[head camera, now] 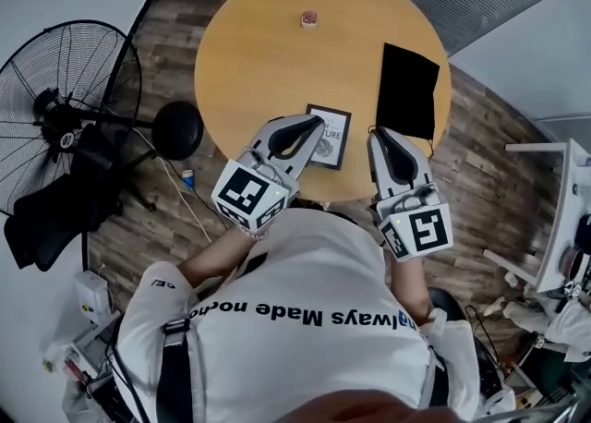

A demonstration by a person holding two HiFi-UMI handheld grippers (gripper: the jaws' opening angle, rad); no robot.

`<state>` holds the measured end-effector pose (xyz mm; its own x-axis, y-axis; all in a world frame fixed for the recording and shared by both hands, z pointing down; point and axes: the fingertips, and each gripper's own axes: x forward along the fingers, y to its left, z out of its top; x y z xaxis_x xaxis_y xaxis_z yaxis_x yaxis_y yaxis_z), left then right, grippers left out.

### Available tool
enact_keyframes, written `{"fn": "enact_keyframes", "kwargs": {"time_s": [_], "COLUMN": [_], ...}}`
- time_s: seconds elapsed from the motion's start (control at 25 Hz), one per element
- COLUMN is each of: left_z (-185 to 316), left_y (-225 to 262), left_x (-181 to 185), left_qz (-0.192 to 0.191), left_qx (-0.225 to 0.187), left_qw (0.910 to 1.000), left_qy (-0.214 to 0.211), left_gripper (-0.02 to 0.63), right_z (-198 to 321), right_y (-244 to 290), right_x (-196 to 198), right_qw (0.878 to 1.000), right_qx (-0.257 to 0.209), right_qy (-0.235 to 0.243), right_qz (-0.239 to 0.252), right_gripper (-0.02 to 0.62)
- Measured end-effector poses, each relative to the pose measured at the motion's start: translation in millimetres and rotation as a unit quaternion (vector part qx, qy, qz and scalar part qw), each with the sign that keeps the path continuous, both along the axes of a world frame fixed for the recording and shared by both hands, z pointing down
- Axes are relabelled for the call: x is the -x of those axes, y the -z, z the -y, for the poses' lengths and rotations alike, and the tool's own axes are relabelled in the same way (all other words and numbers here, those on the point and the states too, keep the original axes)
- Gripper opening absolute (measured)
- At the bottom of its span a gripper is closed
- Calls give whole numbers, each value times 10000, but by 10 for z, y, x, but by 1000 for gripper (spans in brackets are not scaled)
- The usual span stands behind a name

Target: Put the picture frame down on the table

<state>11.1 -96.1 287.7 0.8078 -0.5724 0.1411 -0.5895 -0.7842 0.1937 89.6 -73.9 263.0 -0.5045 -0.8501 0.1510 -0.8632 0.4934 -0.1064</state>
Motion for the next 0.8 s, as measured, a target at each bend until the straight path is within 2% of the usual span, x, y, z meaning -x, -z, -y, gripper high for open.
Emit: {"fn": "enact_keyframes", "kwargs": {"time_s": [0.32,0.8], "left_z": [0,23], "left_y": [166,186], "left_x": [13,16], "left_qz": [-66,-93], "left_qx": [-220,-214], "left_qw": [9997,9997], "left_qy": [79,76], "left_gripper": [32,32], "right_z": [-33,-1], "right_y": [195,271], "right_x": [18,32], "right_qw": [9998,9996], "right_qx": [-198,-263], "right_qy": [40,2], "right_qz": [18,78], "right_gripper": [48,48]}}
